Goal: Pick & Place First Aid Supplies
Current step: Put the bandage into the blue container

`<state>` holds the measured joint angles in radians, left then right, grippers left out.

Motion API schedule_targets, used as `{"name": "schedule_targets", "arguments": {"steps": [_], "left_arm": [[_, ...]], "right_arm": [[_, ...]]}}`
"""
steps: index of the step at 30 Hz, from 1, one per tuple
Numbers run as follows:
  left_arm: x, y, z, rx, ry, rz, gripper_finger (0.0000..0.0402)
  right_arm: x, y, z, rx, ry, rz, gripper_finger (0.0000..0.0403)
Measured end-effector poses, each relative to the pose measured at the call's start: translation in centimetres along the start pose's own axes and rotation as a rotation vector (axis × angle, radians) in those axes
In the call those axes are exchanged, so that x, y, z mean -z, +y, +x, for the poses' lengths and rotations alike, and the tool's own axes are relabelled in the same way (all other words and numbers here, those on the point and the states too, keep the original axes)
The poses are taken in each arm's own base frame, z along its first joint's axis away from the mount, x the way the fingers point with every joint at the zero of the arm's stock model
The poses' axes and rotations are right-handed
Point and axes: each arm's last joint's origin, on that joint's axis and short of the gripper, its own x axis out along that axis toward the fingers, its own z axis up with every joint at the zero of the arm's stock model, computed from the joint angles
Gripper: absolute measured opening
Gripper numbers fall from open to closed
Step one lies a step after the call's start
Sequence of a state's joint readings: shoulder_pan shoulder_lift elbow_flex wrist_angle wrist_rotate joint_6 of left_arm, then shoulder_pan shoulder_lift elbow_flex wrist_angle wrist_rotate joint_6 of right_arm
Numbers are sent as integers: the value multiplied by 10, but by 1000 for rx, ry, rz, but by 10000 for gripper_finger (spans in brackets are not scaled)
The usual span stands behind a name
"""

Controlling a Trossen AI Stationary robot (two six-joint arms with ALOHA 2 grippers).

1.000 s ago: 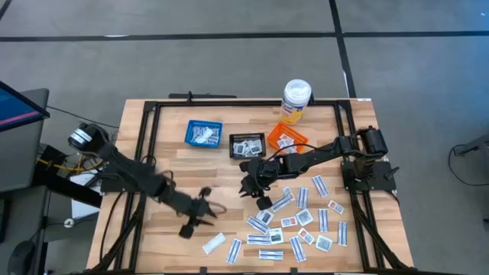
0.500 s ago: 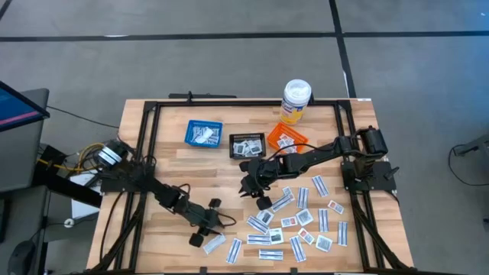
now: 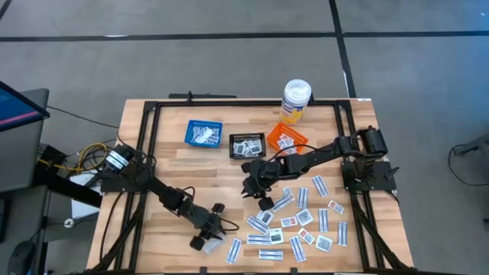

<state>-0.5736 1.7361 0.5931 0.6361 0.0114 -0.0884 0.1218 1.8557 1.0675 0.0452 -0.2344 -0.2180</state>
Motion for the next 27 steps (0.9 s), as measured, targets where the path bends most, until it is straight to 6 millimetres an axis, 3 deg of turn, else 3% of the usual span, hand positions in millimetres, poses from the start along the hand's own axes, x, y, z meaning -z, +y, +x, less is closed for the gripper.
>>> {"name": "schedule_targets", "arguments": {"steps": [6,13,16,21,27], "left_arm": [[15,14,-7,-68,23,33,96],[17,17,-13,-116,18,31,12],[12,21,-22,-240,22,94,10],[-9,38,-57,-592,61,207,8],[-27,92,-122,-989,118,101,10]], "right_arm": [[3,-2,0,4,6,6,63],[3,-2,0,4,6,6,63],[3,-2,0,4,5,6,63],[2,-2,0,7,-6,4,63],[1,-2,0,8,-14,1,63]]}}
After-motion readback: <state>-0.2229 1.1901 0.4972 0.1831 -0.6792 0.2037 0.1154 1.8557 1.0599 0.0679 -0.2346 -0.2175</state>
